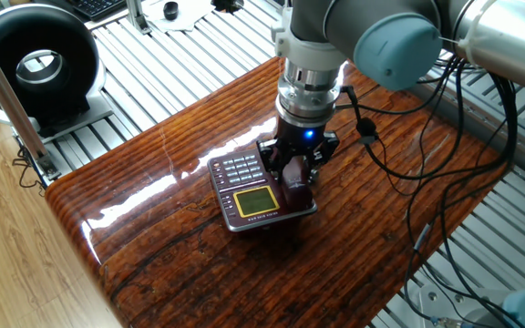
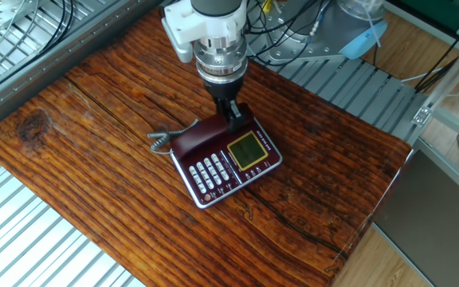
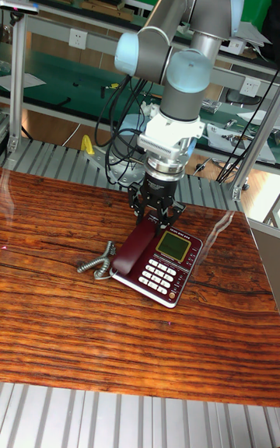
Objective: Place the handset of the telephone on the corresponding phone cradle
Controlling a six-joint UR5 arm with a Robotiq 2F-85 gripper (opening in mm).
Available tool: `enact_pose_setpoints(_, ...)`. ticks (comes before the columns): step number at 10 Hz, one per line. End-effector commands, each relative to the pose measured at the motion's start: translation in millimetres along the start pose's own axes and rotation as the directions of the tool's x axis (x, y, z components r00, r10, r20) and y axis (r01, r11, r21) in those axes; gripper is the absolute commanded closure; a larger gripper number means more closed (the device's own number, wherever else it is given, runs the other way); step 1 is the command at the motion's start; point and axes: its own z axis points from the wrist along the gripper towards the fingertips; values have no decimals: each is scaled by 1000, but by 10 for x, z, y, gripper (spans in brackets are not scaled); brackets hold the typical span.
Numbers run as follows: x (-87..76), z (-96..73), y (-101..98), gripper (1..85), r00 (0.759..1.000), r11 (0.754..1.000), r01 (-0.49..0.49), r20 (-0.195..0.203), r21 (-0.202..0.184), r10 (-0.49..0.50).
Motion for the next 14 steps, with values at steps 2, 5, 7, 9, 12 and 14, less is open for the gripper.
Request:
enact_pose_setpoints(2,-1,19,27,613,1000,1000,2,-4,-15,-2)
enact_pose_setpoints(5,28,13,22,613,1000,1000,6,-17,-29,-7)
enact_pose_setpoints(7,29,11,15,613,1000,999,11,-22,-33,-12)
enact_pose_setpoints(9,33,15,15,613,1000,999,13,-26,-37,-14)
enact_pose_setpoints(12,58,18,64,613,999,998,16,-36,-57,-18)
enact_pose_setpoints(14,79,16,60,613,999,998,23,-44,-57,-26)
